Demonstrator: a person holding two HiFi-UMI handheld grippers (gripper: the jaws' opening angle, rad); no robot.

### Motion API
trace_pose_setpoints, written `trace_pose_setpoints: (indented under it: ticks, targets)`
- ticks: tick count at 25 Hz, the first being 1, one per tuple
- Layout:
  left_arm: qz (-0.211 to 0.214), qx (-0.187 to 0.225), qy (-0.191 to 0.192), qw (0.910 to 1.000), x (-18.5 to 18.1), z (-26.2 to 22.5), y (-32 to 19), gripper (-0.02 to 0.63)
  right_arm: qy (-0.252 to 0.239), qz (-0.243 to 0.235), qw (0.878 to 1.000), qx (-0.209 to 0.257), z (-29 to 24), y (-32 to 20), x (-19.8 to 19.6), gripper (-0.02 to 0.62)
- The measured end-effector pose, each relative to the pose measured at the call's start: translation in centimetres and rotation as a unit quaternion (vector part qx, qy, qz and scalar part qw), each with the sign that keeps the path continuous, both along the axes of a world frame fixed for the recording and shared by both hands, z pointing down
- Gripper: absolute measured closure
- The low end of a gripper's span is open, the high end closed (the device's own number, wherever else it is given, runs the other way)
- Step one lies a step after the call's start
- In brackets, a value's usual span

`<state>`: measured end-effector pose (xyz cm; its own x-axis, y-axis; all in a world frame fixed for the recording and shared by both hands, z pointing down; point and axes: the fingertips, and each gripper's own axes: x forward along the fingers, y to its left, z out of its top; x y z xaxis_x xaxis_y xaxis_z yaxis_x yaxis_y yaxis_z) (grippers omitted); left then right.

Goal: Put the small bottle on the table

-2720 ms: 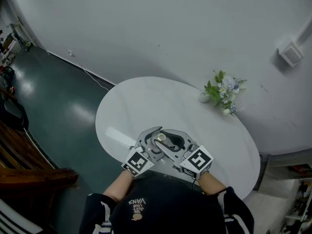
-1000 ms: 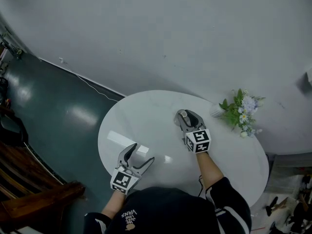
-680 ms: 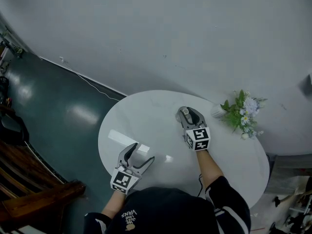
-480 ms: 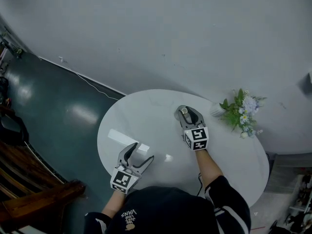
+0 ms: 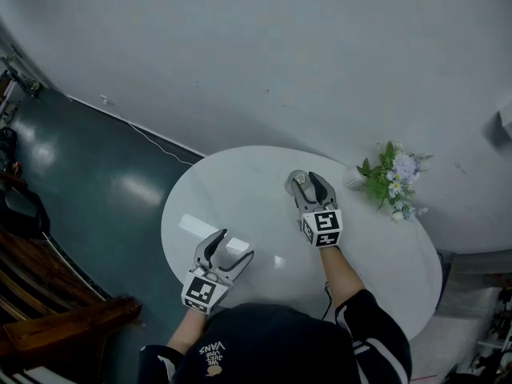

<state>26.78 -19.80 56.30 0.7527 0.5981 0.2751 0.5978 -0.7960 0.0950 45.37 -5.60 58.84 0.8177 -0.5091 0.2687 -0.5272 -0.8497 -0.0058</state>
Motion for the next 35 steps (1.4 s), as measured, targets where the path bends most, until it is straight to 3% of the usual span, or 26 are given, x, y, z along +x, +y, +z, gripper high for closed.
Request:
trace_pose_setpoints:
  ticks: [5, 7, 11, 14, 17, 28, 35]
  targets:
    - [-0.003, -0.001, 0.021, 0.9998, -0.1, -1.5, 0.5, 0.241, 0.011, -0.003, 1.0, 0.0, -1.7, 0.8, -2.2, 0.411]
    - [-0.003, -0.001, 0.026, 0.9997, -0.4, -1.9, 0.7, 0.307, 0.012, -0.005, 1.0, -0.001, -2.3, 1.2, -3.3, 0.423]
    - [0.0, 0.003, 0.034, 0.9994, -1.1, -2.6, 1.8, 0.411, 0.019, -0.014, 1.0, -0.005, -3.9, 1.9, -5.9, 0.512]
    - [-0.001, 0.006, 0.04, 0.9992, -1.6, -3.2, 2.7, 0.511, 0.029, -0.027, 0.999, -0.01, -5.2, 2.4, -7.9, 0.526]
    - [-0.005, 0.005, 0.047, 0.9989, -2.4, -3.8, 3.8, 0.549, 0.031, -0.029, 0.999, 0.005, -6.5, 3.2, -9.6, 0.532]
    - [-0.034, 0.014, 0.06, 0.9975, -6.7, -5.6, 6.8, 0.574, 0.026, -0.052, 0.997, 0.054, -10.0, 6.2, -15.8, 0.541]
    - [-0.063, 0.018, 0.07, 0.9954, -9.1, -6.7, 8.8, 0.578, 0.02, -0.082, 0.995, 0.06, -10.4, 8.0, -19.7, 0.543]
